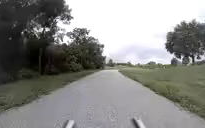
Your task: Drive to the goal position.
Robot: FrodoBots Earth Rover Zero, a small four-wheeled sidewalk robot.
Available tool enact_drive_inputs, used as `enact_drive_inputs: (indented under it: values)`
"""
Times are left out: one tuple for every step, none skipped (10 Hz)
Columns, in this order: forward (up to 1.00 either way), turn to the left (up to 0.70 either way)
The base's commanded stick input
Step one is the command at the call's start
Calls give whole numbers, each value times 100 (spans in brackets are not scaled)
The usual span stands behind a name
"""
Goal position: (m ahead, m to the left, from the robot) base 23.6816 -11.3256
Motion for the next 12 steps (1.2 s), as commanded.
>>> enact_drive_inputs:
  values:
    - [70,0]
    - [70,0]
    - [70,0]
    - [70,0]
    - [70,0]
    - [70,0]
    - [70,0]
    - [70,0]
    - [70,0]
    - [70,0]
    - [70,0]
    - [70,0]
